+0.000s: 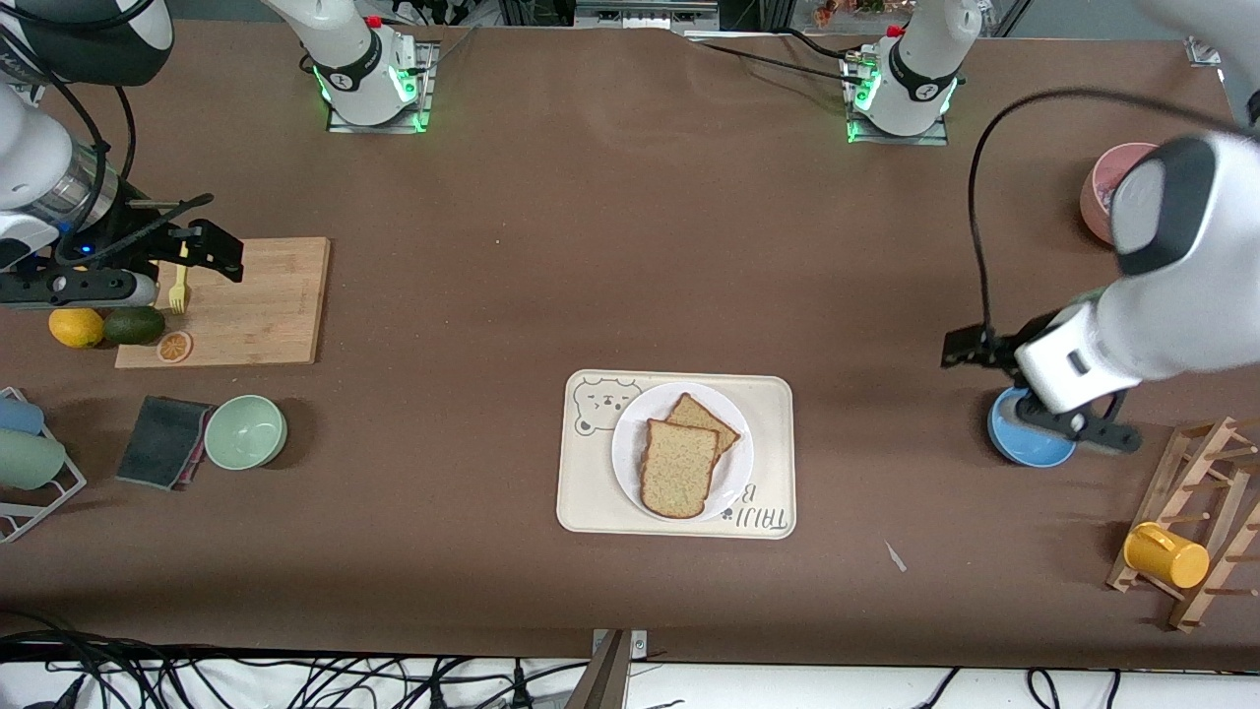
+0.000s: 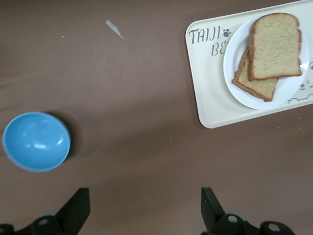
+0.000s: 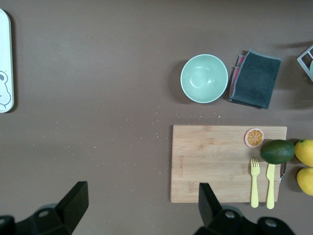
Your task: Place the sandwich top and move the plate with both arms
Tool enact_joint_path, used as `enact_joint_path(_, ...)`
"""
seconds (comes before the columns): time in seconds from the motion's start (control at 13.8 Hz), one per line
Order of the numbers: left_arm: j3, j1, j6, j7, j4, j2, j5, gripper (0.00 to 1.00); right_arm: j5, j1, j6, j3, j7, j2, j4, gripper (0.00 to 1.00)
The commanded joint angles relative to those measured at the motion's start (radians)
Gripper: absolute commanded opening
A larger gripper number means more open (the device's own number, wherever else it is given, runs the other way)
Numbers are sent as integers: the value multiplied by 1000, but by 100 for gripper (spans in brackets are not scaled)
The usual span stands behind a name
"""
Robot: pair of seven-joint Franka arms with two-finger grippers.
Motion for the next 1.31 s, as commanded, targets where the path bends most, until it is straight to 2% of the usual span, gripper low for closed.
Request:
enact_joint_path(0.0, -10, -4, -78, -31, -40, -137, 60, 100, -11, -7, -1, 7, -4, -5, 10, 100)
enact_joint_path(0.07, -8, -4, -104, -31, -51, -175, 63, 100, -11, -7, -7, 5, -4, -6, 15, 100)
enact_joint_path(0.22, -8, 0, -109, -31, -142, -276, 82, 100, -7, -7, -5, 7, 7, -8, 16, 100)
enact_joint_path(0.36, -1, -1, -86, -37, -210, -329, 85, 100, -1, -7, -2, 7, 13, -8, 16, 100)
enact_joint_path(0.44, -1, -9, -56, -39, -273, -362, 88, 100, 1, -7, -4, 7, 14, -6, 16, 100)
enact_joint_path(0.58, -1, -4, 94, -36, -461, -457, 90, 100, 4, -7, -1, 5, 13, -2, 16, 100)
enact_joint_path(0.73, 7, -3, 104, -66, -486, -485, 88, 100, 4, -7, 2, 5, 7, -2, 16, 100)
enact_joint_path(0.87, 41, -30, 114, -186, -493, -476, 83, 100, 1, -5, 1, 7, 13, -3, 18, 100)
enact_joint_path(1.23, 38, -29, 100, -175, -473, -465, 82, 100, 0, -5, -2, 7, 13, -3, 16, 100)
